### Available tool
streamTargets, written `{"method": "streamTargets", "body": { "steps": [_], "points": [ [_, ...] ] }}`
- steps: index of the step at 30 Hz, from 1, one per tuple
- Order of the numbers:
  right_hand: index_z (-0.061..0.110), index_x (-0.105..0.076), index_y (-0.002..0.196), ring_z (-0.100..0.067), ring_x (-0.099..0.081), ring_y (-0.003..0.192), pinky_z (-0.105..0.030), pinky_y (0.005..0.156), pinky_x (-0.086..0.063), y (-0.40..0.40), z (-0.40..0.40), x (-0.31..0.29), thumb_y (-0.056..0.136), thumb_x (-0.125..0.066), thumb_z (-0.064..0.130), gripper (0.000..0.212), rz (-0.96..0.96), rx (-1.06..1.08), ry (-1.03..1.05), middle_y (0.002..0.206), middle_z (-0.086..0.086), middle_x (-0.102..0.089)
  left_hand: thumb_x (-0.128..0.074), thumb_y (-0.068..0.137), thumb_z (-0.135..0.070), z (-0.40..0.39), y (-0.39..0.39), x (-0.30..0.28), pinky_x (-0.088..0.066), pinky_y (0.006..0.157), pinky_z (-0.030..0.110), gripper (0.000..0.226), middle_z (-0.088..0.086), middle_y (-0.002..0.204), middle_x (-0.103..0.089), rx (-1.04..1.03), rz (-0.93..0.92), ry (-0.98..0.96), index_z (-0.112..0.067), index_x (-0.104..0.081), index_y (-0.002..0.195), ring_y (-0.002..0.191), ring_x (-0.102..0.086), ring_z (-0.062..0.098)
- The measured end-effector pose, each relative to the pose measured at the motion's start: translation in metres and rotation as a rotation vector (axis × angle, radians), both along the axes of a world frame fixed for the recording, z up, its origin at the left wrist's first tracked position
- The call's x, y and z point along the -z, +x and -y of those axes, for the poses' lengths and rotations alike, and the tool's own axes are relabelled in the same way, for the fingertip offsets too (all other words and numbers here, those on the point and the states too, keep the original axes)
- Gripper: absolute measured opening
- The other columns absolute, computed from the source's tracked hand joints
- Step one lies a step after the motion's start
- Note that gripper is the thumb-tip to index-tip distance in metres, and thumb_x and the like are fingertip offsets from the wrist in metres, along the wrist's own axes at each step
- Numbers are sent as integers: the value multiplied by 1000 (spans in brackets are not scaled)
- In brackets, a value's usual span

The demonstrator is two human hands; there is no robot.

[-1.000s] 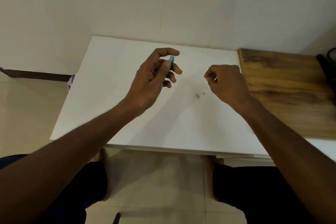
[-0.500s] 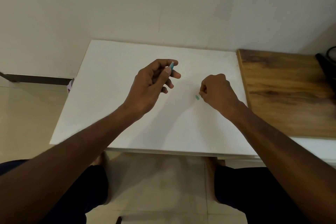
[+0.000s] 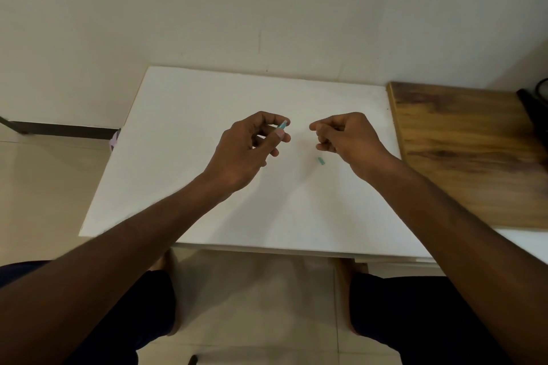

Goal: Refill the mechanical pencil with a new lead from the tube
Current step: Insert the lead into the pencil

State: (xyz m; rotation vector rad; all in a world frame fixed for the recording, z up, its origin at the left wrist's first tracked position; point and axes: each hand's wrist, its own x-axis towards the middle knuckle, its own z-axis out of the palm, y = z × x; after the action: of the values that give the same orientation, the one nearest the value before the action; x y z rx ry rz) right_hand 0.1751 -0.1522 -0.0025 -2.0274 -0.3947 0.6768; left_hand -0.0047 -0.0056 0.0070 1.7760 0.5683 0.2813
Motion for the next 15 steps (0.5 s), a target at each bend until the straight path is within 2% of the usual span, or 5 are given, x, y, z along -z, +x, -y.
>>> {"method": "streamTargets", "body": {
  "steps": [4, 5, 8, 12, 15],
  "points": [
    [-13, -74, 103, -16, -65, 72, -36, 92, -65, 2, 1, 2, 106, -59, 2, 21, -168, 87, 59, 93, -5, -72, -64, 108, -31, 0, 0, 2, -57, 66, 21, 18, -12, 104, -82, -4, -25, 10, -30, -72, 125, 81, -72, 5],
    [-16, -72, 105, -16, -62, 73, -35, 90, -65, 2, 0, 1, 107, -58, 2, 23, -212, 88, 82, 93, -6, -71, -64, 108, -31, 0, 0, 3, -57, 65, 21, 18, -13, 103, -82, -3, -28, 20, -30, -72, 124, 81, -72, 5],
    [1, -77, 103, -14, -62, 73, -30, 81, -65, -7, -2, -7, 108, -61, 9, 19, -246, 24, 188, 81, -5, -66, -65, 108, -33, -1, -1, 5, -58, 66, 24, 16, -15, 101, -82, 7, -34, 78, -32, -72, 122, 78, -71, 2],
    [7, -81, 104, -15, -74, 80, -31, 87, -65, -18, -6, -14, 100, -74, 8, 8, -114, -88, 316, 84, -5, -78, -65, 107, -35, -3, -1, 5, -60, 81, 39, 16, -19, 99, -82, -7, -42, 131, -36, -74, 121, 80, -68, -4],
    [13, -83, 106, -21, -80, 87, -36, 92, -65, -22, -6, -17, 96, -79, 10, 12, -31, -138, 349, 92, -5, -83, -64, 107, -38, -4, -2, 3, -62, 88, 44, 18, -18, 100, -83, -23, -25, 135, -39, -76, 120, 88, -71, -3]
  ]
}}
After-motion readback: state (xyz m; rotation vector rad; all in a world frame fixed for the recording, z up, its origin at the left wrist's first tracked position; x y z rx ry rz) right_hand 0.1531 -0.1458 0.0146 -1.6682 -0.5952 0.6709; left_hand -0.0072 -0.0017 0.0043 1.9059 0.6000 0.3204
